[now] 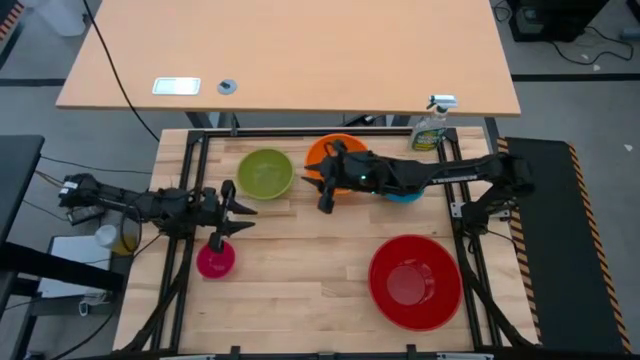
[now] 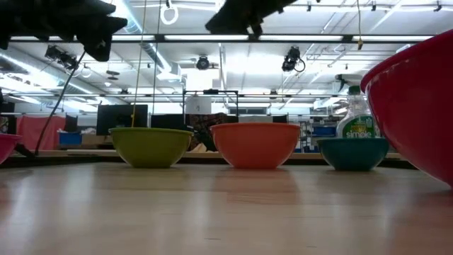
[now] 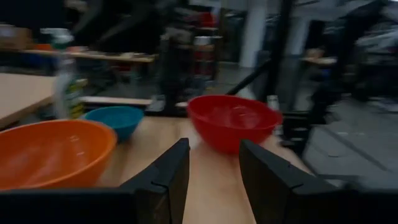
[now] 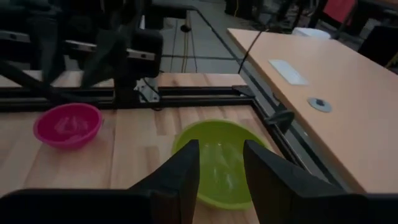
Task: Nest bowls inside each other
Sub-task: Stack the orange bowl on top of the red bowl, then stack the green bowl on top of the orange bowl
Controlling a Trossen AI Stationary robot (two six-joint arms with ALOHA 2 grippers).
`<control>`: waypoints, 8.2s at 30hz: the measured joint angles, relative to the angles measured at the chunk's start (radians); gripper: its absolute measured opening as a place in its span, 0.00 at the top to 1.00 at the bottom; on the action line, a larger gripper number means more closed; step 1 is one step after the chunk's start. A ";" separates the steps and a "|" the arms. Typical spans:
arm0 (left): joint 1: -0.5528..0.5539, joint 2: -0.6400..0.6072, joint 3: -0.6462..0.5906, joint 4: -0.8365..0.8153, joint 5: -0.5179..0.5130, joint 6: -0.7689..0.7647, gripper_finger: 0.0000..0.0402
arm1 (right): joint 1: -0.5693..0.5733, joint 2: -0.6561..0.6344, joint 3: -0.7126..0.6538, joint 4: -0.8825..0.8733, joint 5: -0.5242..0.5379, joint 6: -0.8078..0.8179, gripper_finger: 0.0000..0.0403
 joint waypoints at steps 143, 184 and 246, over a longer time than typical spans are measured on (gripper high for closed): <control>-0.080 0.347 0.253 -0.129 -0.460 0.212 0.65 | 0.838 0.109 0.391 -1.394 -0.068 1.127 0.92; 0.142 0.602 0.331 -0.537 -0.325 -0.084 0.61 | 0.658 0.166 0.429 -1.547 0.054 1.057 0.61; -0.041 1.663 1.328 0.054 0.091 0.775 0.96 | 0.538 -0.563 -0.021 -1.209 0.574 0.969 0.66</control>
